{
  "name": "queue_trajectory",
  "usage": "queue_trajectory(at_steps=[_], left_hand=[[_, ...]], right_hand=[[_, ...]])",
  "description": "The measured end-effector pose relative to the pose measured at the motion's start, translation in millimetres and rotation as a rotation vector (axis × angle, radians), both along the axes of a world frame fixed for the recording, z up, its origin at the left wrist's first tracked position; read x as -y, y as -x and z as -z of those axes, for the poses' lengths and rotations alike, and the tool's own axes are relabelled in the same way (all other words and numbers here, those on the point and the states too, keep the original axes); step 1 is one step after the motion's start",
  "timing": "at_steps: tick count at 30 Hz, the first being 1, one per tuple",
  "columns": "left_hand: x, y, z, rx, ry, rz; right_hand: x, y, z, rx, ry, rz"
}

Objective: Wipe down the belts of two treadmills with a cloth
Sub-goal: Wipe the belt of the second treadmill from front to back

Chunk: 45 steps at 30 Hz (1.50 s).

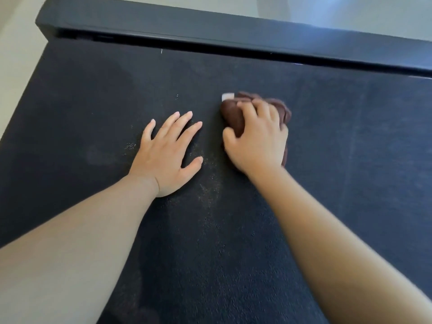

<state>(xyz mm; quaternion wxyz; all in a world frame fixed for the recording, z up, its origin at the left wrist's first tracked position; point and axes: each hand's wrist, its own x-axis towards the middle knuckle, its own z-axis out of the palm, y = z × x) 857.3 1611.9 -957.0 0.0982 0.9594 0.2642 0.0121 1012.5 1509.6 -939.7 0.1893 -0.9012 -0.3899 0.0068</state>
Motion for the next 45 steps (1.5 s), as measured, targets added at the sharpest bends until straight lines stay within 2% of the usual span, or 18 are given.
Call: queue_trajectory(at_steps=[4,14,18,23,30,37,45], left_hand=[[-0.4,0.7,-0.5,0.007,0.005,-0.013],[-2.0,2.4,3.6,0.025,0.014,0.002],[-2.0,2.9,4.7,0.021,0.014,-0.001],[-1.5,9.0,0.3,0.044,0.048,0.020],[-39.3,63.7,-7.5,-0.019,0.004,0.012],[-47.9,68.4,0.7,0.030,0.016,-0.080],[-52.9,67.8,2.0,0.016,0.018,-0.077]], right_hand=[[23.1,24.5,5.2,-0.016,0.016,0.003],[-91.4,-54.7,-0.7,-0.030,0.045,0.009],[-59.2,-30.9,2.2,-0.006,0.057,-0.027],[9.4,37.3,0.9,-0.007,0.056,-0.032],[59.1,106.2,-1.7,-0.043,0.097,-0.113],[6.0,83.1,0.0,-0.033,0.073,-0.094],[-107.3,18.2,0.3,-0.029,0.032,-0.092]])
